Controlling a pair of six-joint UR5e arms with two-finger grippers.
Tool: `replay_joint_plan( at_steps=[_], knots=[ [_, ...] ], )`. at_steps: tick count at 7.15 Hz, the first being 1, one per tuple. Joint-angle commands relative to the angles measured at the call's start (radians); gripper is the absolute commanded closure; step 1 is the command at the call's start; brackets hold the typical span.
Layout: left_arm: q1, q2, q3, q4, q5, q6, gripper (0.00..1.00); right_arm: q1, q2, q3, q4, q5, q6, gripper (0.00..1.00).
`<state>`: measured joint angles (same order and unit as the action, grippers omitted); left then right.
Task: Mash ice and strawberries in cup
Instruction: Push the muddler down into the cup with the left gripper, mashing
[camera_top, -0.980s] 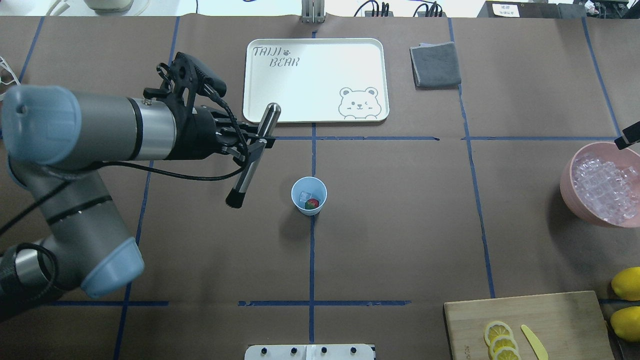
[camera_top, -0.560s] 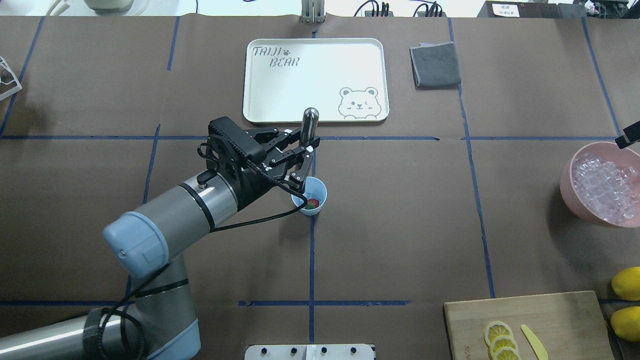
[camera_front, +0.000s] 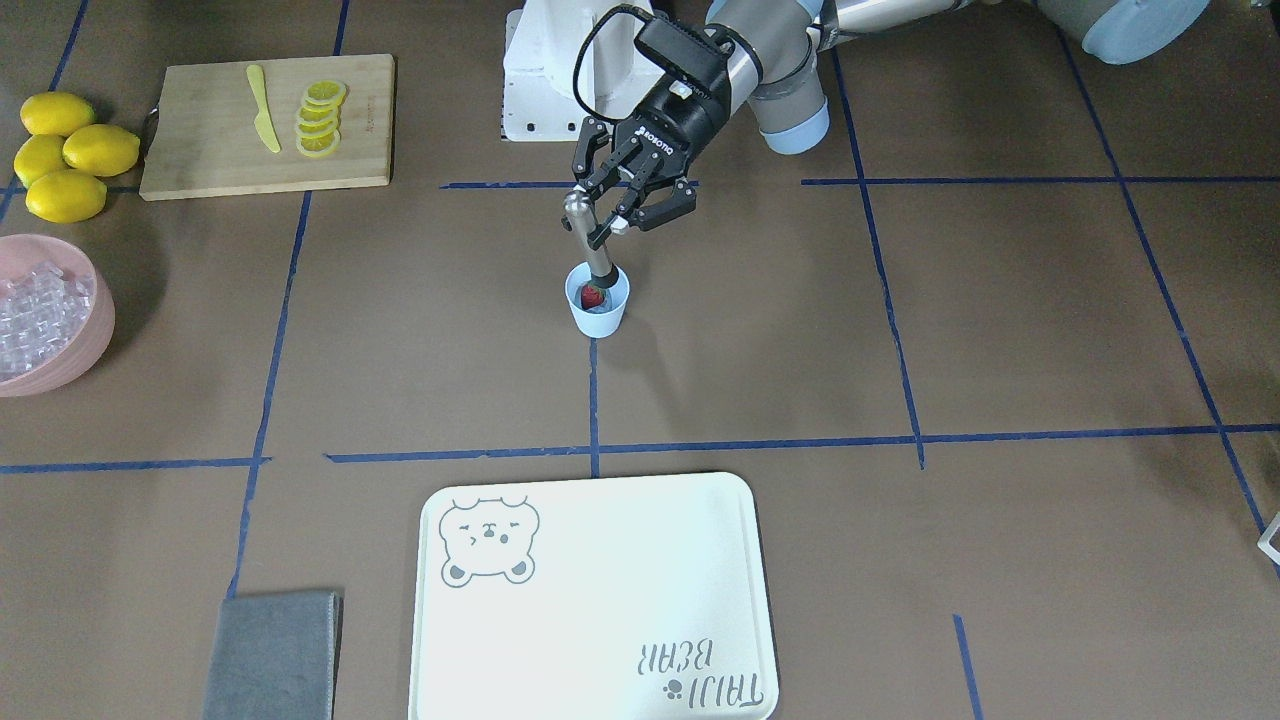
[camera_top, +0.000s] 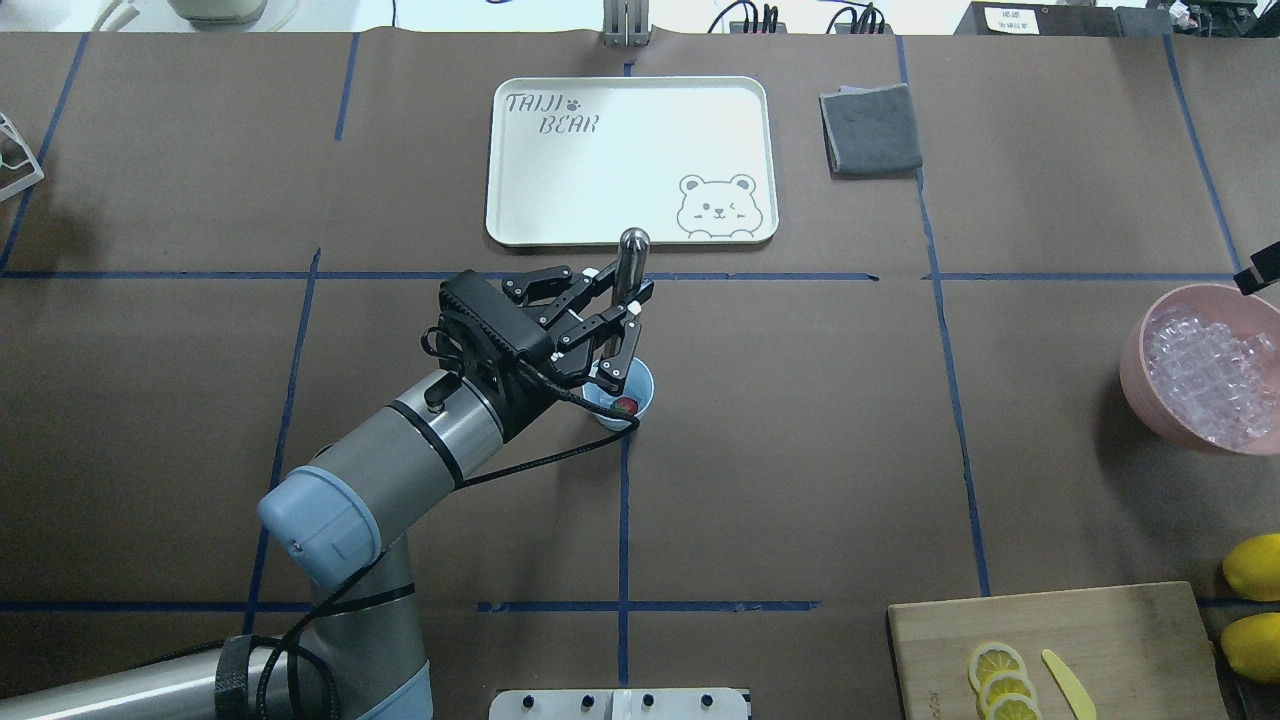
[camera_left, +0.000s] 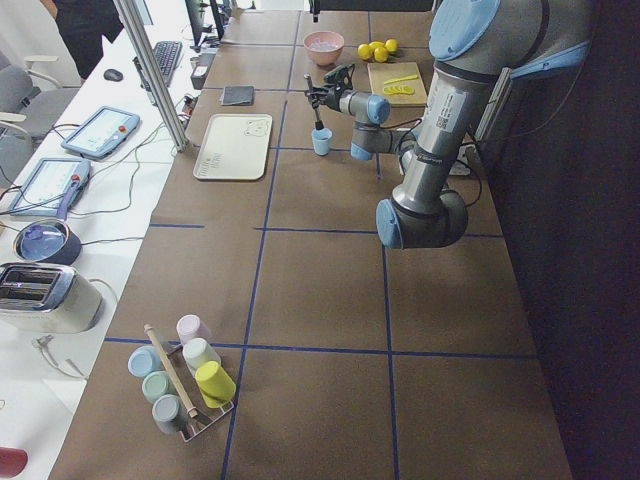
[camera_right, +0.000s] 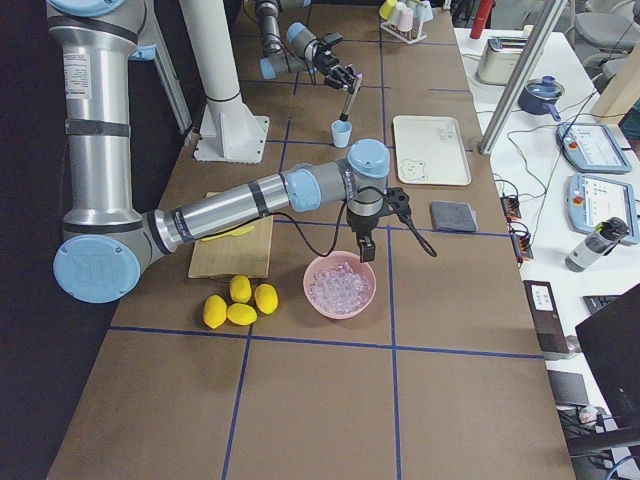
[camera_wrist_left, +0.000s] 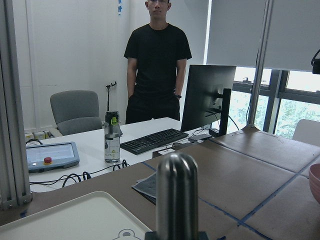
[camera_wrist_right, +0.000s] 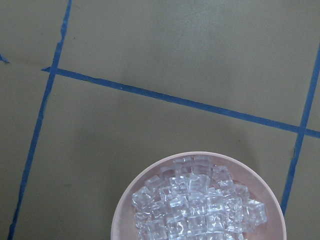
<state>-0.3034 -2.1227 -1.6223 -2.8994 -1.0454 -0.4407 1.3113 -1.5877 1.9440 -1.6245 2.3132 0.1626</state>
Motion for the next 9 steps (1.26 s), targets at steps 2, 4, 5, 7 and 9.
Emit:
replay_joint_plan(
  at_steps=[2,4,5,7,9],
  knots=[
    [0.026,-0.003,0.047,-0.006,0.004,0.007,1.0,0.003,0.0,0.001,0.0,0.0,0.0,0.0],
    [0.029,-0.031,0.09,-0.006,0.004,0.007,1.0,0.003,0.0,0.0,0.0,0.0,0.0,0.0],
    [0.03,-0.031,0.093,-0.006,0.004,0.007,1.0,0.003,0.0,-0.002,0.0,0.0,0.0,0.0],
    [0.038,-0.026,0.094,-0.015,0.004,0.007,1.0,0.002,0.0,-0.005,0.0,0.0,0.0,0.0],
    [0.038,-0.025,0.094,-0.015,0.004,0.007,1.0,0.002,0.0,-0.005,0.0,0.0,0.0,0.0]
  ],
)
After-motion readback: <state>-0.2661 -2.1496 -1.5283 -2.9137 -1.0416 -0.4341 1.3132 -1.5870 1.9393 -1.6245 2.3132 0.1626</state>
